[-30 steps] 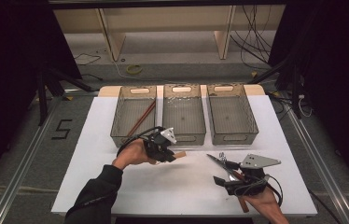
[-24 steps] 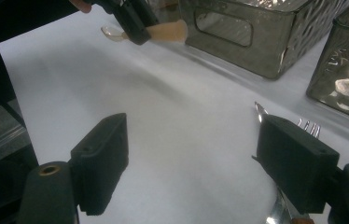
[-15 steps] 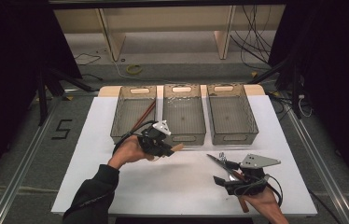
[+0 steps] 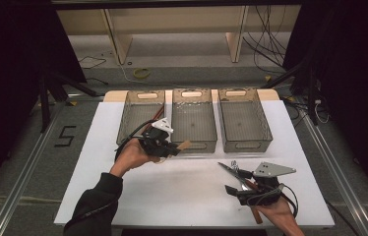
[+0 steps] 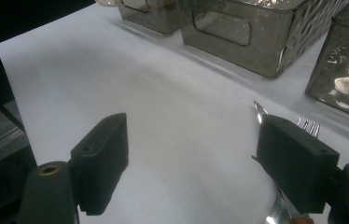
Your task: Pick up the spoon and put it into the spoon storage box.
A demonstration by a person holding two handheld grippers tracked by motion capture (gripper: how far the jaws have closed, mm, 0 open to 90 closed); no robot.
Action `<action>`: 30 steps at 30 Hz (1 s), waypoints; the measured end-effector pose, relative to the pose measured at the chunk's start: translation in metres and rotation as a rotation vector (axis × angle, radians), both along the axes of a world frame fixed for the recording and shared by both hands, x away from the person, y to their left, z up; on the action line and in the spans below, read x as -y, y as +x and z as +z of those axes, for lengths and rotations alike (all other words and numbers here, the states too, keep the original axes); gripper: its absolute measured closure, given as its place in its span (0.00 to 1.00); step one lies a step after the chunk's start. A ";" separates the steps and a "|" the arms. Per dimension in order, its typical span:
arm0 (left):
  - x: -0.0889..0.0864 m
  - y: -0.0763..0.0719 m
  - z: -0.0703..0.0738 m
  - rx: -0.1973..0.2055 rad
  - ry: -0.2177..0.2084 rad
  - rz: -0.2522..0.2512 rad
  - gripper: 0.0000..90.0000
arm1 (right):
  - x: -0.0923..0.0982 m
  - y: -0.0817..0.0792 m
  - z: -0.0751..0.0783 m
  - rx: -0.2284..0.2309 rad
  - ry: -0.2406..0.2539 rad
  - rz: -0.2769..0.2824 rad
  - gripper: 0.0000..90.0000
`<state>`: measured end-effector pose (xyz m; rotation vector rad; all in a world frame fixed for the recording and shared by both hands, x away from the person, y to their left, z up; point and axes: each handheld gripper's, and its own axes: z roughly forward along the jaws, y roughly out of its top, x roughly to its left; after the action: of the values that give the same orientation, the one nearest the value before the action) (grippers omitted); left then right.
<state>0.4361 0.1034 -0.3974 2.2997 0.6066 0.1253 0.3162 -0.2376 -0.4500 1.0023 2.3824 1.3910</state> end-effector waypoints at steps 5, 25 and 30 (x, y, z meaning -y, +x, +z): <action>-0.001 0.006 0.007 0.012 -0.022 0.028 0.85 | 0.001 0.000 0.000 -0.003 -0.001 -0.001 0.29; 0.012 0.044 0.032 0.055 -0.069 0.151 0.85 | 0.000 0.000 0.000 -0.008 0.004 0.000 0.29; 0.018 0.053 0.032 0.055 -0.069 0.168 0.85 | 0.001 0.000 0.000 -0.002 0.009 0.001 0.29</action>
<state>0.4896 0.0859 -0.3651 2.1697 0.7630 0.2427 0.3166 -0.2382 -0.4502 1.0054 2.3807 1.4031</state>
